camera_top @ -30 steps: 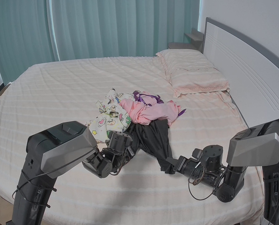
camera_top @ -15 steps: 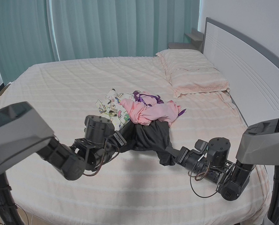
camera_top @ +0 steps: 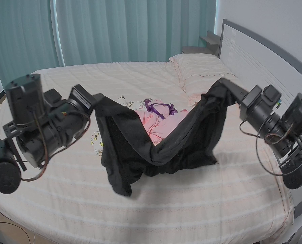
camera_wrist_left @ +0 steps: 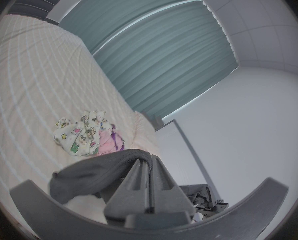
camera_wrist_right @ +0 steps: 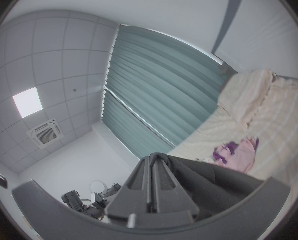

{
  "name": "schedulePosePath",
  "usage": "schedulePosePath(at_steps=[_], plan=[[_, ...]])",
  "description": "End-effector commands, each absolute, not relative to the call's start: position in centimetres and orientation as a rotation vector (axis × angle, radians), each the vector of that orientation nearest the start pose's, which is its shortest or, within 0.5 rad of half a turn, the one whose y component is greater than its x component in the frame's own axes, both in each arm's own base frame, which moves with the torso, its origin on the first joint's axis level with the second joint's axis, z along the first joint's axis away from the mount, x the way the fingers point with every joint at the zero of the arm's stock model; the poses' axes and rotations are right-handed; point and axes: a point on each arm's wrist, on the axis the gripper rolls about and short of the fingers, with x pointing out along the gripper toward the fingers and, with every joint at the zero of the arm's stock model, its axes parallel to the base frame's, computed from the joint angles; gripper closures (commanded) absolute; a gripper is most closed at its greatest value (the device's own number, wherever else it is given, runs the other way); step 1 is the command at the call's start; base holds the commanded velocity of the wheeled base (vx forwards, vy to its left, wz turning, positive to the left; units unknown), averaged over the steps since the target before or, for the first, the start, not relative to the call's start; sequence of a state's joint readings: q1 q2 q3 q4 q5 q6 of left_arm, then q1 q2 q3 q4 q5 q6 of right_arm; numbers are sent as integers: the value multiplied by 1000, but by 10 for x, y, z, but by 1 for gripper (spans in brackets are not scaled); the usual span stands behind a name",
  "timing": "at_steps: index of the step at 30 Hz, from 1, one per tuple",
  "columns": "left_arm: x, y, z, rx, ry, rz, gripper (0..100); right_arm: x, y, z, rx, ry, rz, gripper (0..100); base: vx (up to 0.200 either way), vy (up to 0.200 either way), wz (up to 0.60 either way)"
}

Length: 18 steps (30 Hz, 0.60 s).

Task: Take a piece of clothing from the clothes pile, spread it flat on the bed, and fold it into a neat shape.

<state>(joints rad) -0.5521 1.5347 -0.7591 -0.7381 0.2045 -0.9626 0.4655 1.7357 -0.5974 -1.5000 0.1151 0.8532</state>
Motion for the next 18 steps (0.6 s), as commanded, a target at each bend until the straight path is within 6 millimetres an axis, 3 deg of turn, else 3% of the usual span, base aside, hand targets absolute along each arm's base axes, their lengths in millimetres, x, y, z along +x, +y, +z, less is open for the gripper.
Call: schedulePosePath(at_steps=[1,2,3,5,7,11,18], plan=[[208,-108,254,-984,86,-312,100,236,106,235,876,-182,716,100,0,0,0],[210,-105,250,-979,91,-290,100,236,106,235,876,-182,716,100,0,0,0],[210,-103,248,-977,95,-282,100,236,109,217,870,-104,694,100,0,0,0],[210,-103,243,-974,111,-275,100,238,111,207,868,-70,683,100,0,0,0],[211,-106,221,-947,208,-286,100,241,115,188,866,4,662,100,0,0,0],[215,-109,198,-936,304,-275,100,246,119,164,867,98,629,100,0,0,0],[216,-116,176,-1051,466,-307,100,251,132,142,864,137,645,100,0,0,0]])
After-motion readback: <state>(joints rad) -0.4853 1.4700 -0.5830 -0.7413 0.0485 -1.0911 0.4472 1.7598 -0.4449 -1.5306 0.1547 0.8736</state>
